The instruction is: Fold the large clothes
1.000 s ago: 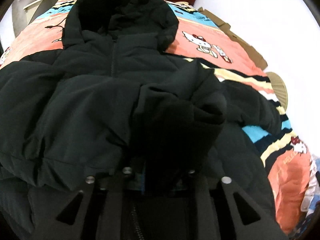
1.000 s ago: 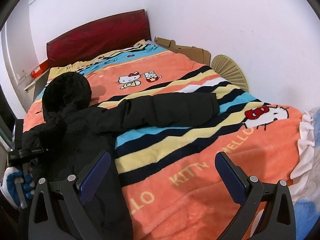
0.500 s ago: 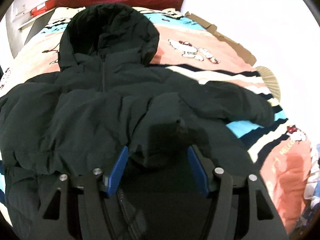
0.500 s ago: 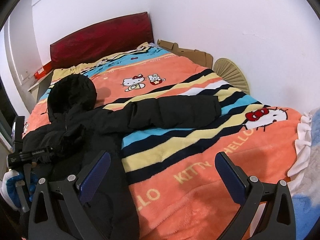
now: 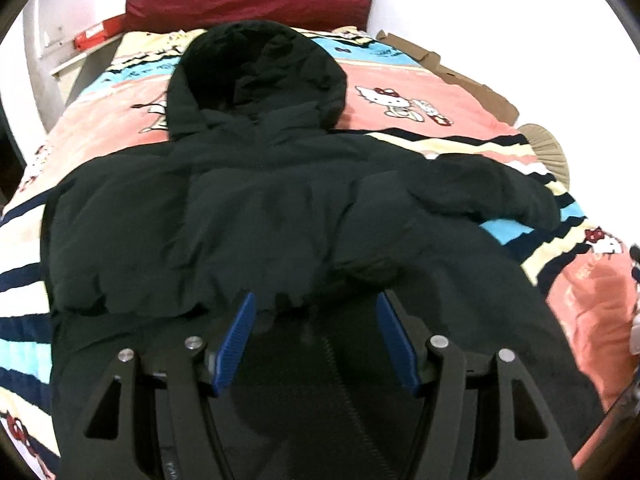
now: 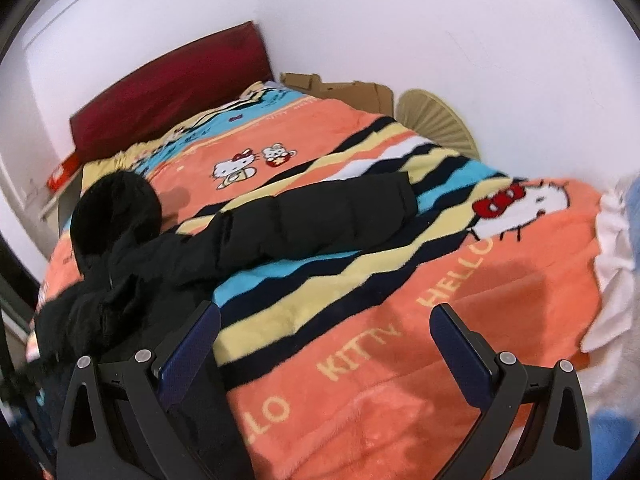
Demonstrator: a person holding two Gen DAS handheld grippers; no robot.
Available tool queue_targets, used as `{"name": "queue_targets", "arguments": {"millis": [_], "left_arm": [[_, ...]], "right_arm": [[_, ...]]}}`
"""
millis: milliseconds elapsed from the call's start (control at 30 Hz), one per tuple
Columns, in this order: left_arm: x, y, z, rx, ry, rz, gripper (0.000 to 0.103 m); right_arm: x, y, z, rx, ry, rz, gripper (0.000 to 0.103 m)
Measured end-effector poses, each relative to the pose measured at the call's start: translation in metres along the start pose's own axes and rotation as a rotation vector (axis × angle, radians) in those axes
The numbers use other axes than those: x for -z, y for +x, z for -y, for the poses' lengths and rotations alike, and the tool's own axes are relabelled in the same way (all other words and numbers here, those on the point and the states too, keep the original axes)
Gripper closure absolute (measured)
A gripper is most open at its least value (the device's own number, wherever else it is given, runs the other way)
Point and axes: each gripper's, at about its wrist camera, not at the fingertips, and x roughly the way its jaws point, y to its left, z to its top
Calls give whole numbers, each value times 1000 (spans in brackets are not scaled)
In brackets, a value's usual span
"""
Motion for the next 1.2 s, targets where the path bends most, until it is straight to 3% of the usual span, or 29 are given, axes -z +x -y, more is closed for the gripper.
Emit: {"name": "queue_targets", "arguments": {"millis": [200,333,533,800,833,900,933,967,1067,1200], "left_arm": [[14,1,-12,-7,-52,35,42],[20,8,-10,-2,-40,40,42],[30,23,-7,11,-9,29,42],[33,36,-8,16,-16,9,42],[34,37,-7,14,-15,6,42],[34,38,-6,14,-13,4,42],[34,39,-6,13,-12,3,42],[34,39,-6,11,-11,4,42],[35,36,-5,8,-13,13,42],[35,26,-7,-5,-27,30,42]], "right_arm": [[-28,45,37,-24,191,9,0],[-57,99,69,26,300,-7,0],[-85,181,100,104,287,-75,2],[-85,247,125,76,334,-127,6],[-86,250,125,79,328,-126,11],[-85,252,124,52,317,-121,38],[-84,252,124,29,323,-123,59],[-83,253,124,-3,340,-128,68],[-84,244,121,-31,340,-116,83],[-86,224,108,-95,318,-90,87]]}}
